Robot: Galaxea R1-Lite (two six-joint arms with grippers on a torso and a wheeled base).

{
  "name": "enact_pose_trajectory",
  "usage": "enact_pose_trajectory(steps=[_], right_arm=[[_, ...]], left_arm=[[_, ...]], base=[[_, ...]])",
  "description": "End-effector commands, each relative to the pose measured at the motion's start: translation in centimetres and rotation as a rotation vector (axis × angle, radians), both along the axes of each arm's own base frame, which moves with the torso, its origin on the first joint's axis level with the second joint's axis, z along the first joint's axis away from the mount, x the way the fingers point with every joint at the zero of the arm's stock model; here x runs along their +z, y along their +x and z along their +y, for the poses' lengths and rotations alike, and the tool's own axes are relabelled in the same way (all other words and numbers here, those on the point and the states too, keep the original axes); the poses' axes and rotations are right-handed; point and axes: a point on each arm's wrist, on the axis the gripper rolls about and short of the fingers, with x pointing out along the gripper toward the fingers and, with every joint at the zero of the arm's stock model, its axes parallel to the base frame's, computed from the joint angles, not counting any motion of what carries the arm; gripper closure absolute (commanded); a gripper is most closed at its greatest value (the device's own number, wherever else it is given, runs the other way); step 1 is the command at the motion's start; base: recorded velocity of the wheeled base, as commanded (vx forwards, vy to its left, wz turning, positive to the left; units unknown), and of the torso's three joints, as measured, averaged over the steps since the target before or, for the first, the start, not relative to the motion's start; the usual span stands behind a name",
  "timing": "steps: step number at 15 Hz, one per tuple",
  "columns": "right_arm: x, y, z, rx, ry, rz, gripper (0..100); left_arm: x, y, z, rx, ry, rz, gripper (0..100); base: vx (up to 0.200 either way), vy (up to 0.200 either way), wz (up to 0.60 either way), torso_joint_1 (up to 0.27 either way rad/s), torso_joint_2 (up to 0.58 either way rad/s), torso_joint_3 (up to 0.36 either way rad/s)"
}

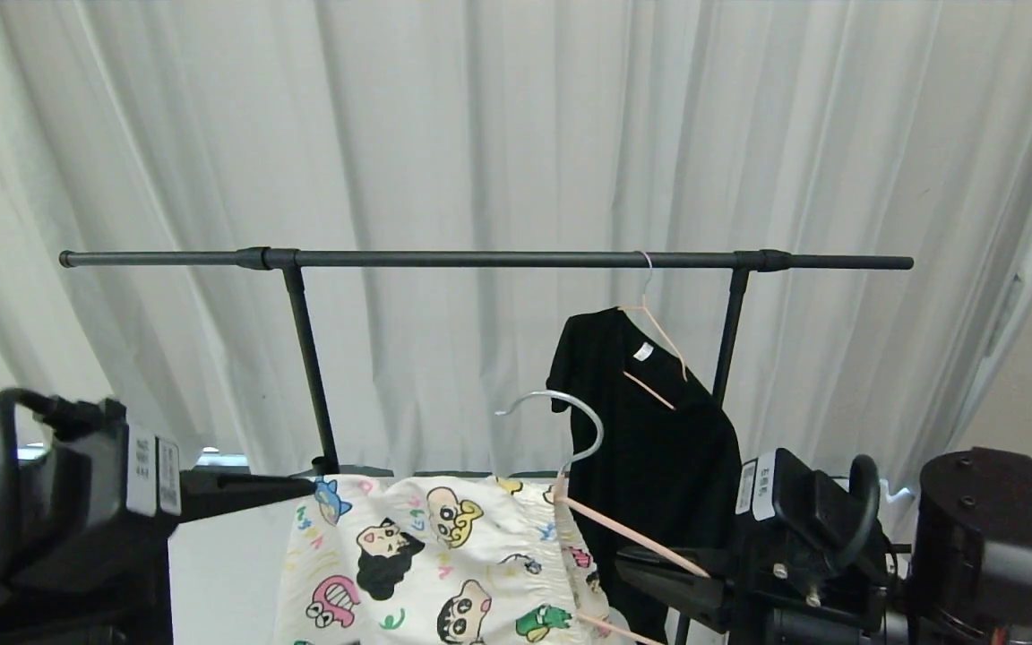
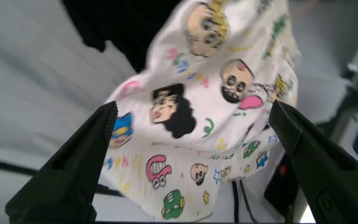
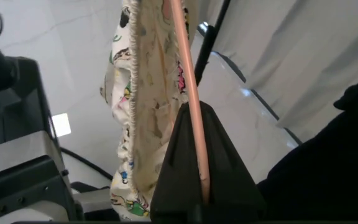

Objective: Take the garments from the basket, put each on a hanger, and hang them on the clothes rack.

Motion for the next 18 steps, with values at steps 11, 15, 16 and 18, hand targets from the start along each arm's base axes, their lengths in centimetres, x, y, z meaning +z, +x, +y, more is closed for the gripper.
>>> enact_pose_trajectory(steps=[11, 15, 16, 18], right_arm=[[-1.0, -3.8, -0.6, 0.186, -0.054, -0.045, 100], [-0.7, -4.4, -0.5, 0.212, -0.045, -0.057, 100], [-0.6, -4.4, -0.5, 0.21, -0.041, -0.059, 100], [-0.6, -4.4, -0.6, 0.208, -0.039, -0.061, 100]], left_arm=[[-2.7, 0.3, -2.7, -0.178, 0.059, 0.053, 0], [-3.6, 1.5, -3.7, -0.184, 0.062, 0.048, 100], [-3.8, 1.4, -3.6, -0.192, 0.069, 0.047, 100], [-4.2, 1.1, -3.5, -0.2, 0.083, 0.051, 100]], base=[[0.0, 0.0, 0.0, 0.0, 0.0, 0.0], [0.0, 0.0, 0.0, 0.0, 0.0, 0.0], [0.0, 0.0, 0.0, 0.0, 0.0, 0.0], [0.0, 0.0, 0.0, 0.0, 0.0, 0.0]])
